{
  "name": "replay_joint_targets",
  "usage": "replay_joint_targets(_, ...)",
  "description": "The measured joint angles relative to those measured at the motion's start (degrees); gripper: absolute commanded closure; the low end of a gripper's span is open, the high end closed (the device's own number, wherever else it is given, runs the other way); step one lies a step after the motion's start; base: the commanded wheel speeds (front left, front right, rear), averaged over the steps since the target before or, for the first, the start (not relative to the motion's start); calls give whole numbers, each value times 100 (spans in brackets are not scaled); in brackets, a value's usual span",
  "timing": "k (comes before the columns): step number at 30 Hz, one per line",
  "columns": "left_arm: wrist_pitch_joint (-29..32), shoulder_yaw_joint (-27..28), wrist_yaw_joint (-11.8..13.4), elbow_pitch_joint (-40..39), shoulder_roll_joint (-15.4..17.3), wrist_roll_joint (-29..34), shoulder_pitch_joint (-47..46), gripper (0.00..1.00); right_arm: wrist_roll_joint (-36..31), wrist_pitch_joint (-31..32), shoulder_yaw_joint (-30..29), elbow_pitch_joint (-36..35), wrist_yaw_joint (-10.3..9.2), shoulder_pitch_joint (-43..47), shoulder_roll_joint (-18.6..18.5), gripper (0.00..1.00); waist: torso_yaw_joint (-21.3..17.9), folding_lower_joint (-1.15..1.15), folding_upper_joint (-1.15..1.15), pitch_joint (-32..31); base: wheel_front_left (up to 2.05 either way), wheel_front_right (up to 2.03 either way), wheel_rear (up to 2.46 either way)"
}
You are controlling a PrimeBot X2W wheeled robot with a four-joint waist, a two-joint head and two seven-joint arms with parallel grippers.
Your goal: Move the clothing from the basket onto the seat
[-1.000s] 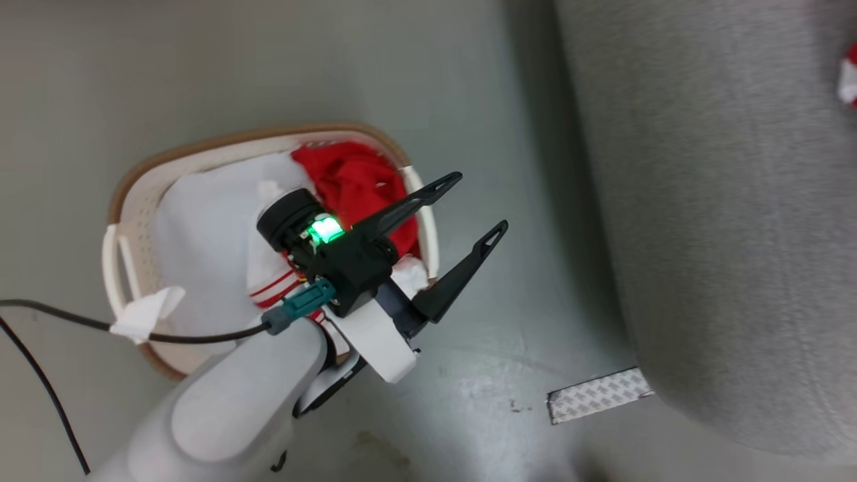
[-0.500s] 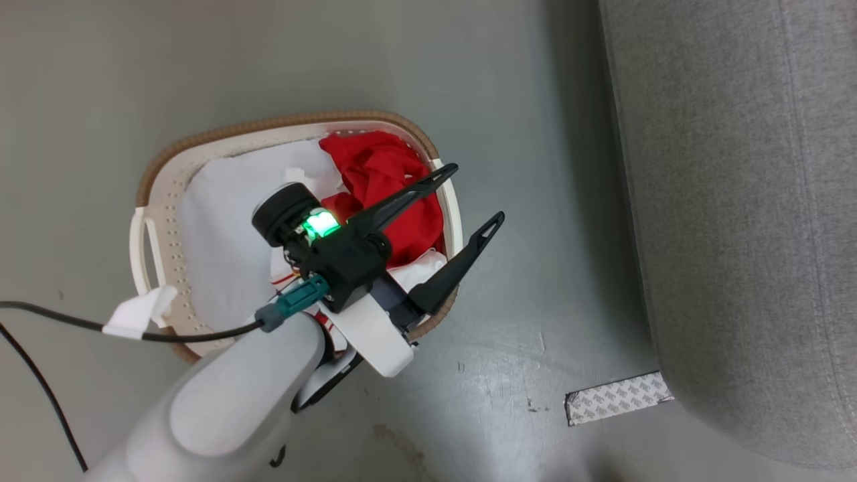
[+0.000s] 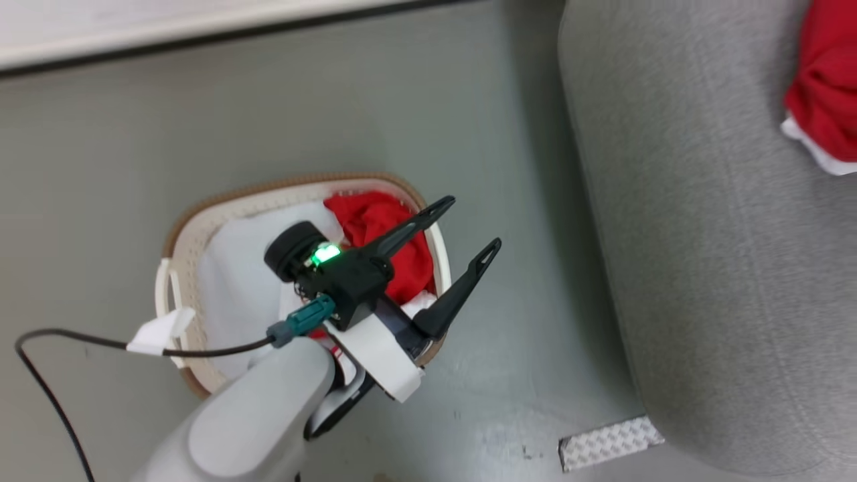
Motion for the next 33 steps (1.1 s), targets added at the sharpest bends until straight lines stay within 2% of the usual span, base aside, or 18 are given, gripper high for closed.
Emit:
replay_joint_targets(7,-2,307,0,7,-110,-42,535,0,379,199,598,-669,0,597,-212,0,-107,0,0,-702,0,0,0)
replay_joint_targets(15,-7,859,30,-21,-318,-52,1109,0,732,-415,1011,-1844,-1,1088,-751,0,-159,-1,0,-1573,0,0,0)
replay_joint_targets(19,-7,1217,46,7,-339,-54,1347,0,615,-669,1227,-2331,0,1220,-962,0,-123,-2,0,-2024,0,0,0)
replay_joint_targets(28,-7,2075,247,162,-412,35,1757,0,658,-1170,1116,-3270,-1,1646,-943,0,158,-2,0,-2793,0,0,0)
replay_joint_targets(33,-7,2572,392,219,-423,110,2066,0,435,-1482,862,-3621,-1,2120,-725,0,369,-2,0,-3052,0,0,0)
